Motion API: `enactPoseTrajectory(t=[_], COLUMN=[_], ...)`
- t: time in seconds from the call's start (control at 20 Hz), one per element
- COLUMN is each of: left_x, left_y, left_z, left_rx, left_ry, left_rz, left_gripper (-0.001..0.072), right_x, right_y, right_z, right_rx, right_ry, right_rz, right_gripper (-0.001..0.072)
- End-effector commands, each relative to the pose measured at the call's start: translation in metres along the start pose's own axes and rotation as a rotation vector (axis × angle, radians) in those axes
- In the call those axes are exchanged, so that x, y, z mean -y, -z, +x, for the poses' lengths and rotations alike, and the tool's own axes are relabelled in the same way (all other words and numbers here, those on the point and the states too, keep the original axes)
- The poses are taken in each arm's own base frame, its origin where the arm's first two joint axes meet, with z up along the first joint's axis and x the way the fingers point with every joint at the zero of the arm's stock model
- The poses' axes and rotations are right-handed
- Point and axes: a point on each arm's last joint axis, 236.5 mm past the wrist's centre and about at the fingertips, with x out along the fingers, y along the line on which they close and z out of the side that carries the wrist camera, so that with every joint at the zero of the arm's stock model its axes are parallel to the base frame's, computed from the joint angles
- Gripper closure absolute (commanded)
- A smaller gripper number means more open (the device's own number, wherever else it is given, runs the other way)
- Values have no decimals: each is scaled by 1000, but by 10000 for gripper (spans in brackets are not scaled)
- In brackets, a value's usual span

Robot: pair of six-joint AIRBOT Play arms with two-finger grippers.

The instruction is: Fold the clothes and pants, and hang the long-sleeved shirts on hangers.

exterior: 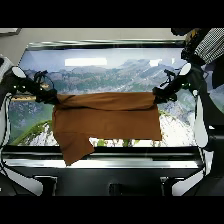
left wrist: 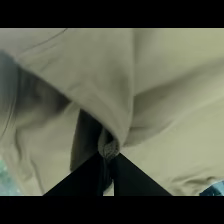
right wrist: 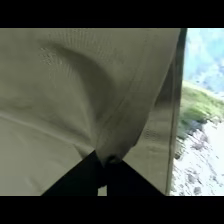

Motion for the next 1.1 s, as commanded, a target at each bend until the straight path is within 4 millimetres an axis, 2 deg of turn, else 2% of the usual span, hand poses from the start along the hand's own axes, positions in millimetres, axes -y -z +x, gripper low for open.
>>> enactPoseTrajectory(t=[0.0,0.2,0.45,0.5,0.55,0.6,0.65,0.75,0.85,0.9,0.95,1.05], left_x=[-22,-30,-31,-32,-32,-33,-35,-39,-49,-58,-61,-55], left_y=[27,21,1,0,-1,0,5,18,36,55,76,121], left_z=[21,37,39,38,36,30,20,-10,-40,-48,-49,-38], left_rx=[-110,-90,-9,-3,2,7,5,16,74,90,91,99], left_ry=[-78,-88,-100,-101,-101,-101,-102,-97,-81,-74,-45,51], left_rz=[-72,-85,-76,-77,-85,-88,-91,-127,-186,-230,-279,-386], left_gripper=[692,691,679,564,394,251,222,199,199,199,198,199], right_x=[8,18,27,27,27,26,27,23,38,47,56,68], right_y=[-5,-2,-4,0,6,15,23,19,14,17,26,46], right_z=[5,16,30,33,35,33,25,-5,-45,-61,-72,-81], right_rx=[21,-14,-28,-50,-80,-117,-144,-76,37,74,99,121], right_ry=[81,108,127,125,122,121,119,54,29,9,-23,-86], right_rz=[3,9,26,29,32,22,-7,-18,0,28,68,128], right_gripper=[684,684,681,602,450,329,240,223,224,224,224,224])
